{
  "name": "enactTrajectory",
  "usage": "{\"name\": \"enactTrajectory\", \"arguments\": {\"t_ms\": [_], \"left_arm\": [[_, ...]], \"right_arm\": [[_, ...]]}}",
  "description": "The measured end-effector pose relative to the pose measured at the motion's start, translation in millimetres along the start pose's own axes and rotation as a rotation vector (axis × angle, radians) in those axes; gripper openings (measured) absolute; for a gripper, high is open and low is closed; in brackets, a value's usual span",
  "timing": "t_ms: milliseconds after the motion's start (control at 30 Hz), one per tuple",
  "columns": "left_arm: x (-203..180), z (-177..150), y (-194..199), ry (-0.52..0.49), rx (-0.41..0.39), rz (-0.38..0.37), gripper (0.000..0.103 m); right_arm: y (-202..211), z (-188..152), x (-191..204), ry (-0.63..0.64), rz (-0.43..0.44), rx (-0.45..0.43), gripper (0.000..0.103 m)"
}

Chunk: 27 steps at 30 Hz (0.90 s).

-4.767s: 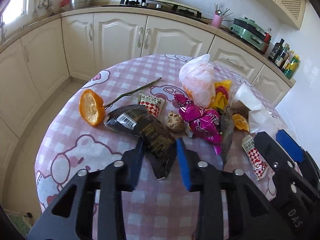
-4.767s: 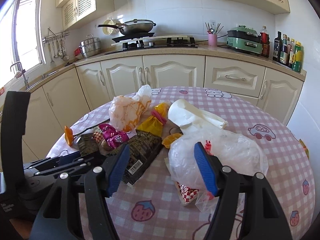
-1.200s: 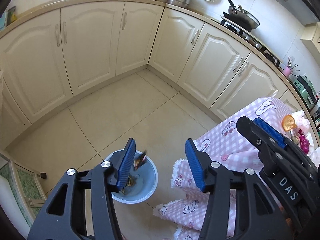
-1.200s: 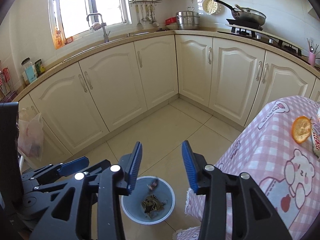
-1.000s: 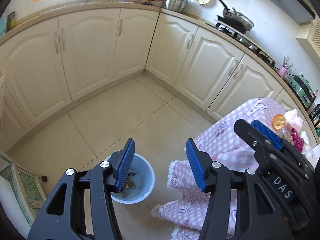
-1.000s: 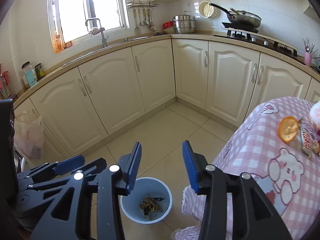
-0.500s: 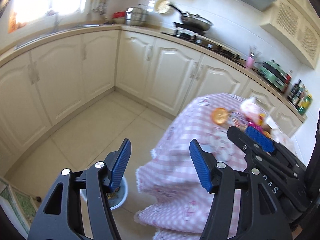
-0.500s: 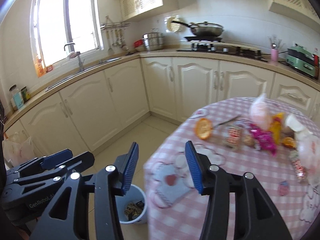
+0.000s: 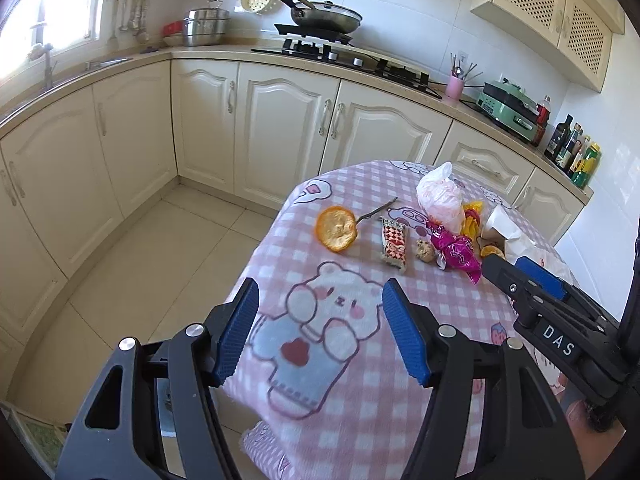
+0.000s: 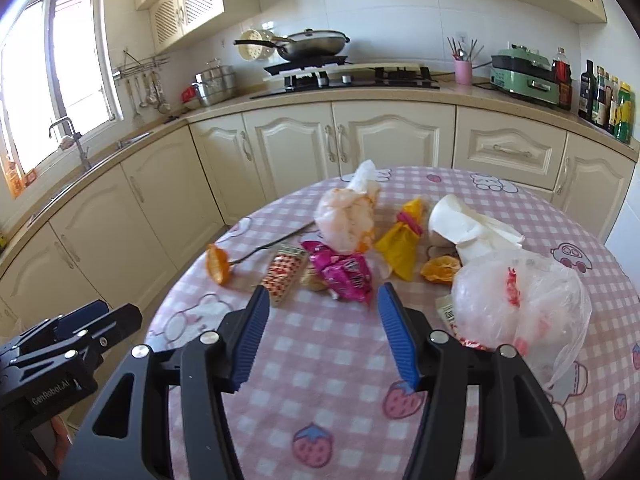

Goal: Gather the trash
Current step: 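Grasp the orange peel with the left tool while the right tool grasps the pink candy wrapper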

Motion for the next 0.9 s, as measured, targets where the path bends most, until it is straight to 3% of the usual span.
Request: {"name": "enactTrajectory", "arguments": {"t_ms": [400,433,467,767,833,900], "left_arm": [[-9.1,21.2,-66.5,-0.005,0.051,-0.054,0.062],[-8.4,22.7,-69.7,-0.002,0.052,-0.054,0.062],[-7.4,23.8,-74.1,0.003,0.053,-0.056,0.062],[-6.9,29.7,-99.1,0.056,0.071,-0.09,0.062],[-7.4,30.2,-104.5,0.057,0.085,-0.096,0.057],[-7.3,29.3,-107.7,0.058,0.1,-0.096,0.035]], "right_arm": [[-65.0,5.7,-9.7,0.028,-0.028,0.114,0.056],[-67.5,4.9,-10.5,0.03,-0.03,0.116,0.051],[-69.3,4.2,-11.0,0.034,-0.03,0.119,0.034],[-65.4,4.2,-12.5,0.024,-0.006,0.102,0.034],[-64.8,4.4,-11.9,0.022,0.001,0.101,0.034],[-64.0,4.2,-10.1,0.021,0.013,0.1,0.034]]}}
Point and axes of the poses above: each gripper's, at about its wrist camera, not at the fingertips, and y roughly against the way its jaws point, x to its left, z to its top, the point moved 6 cm from there along -y, roughly the way its jaws point, and after that the axes turned 3 degrees about -z, right-handed, at the moved point
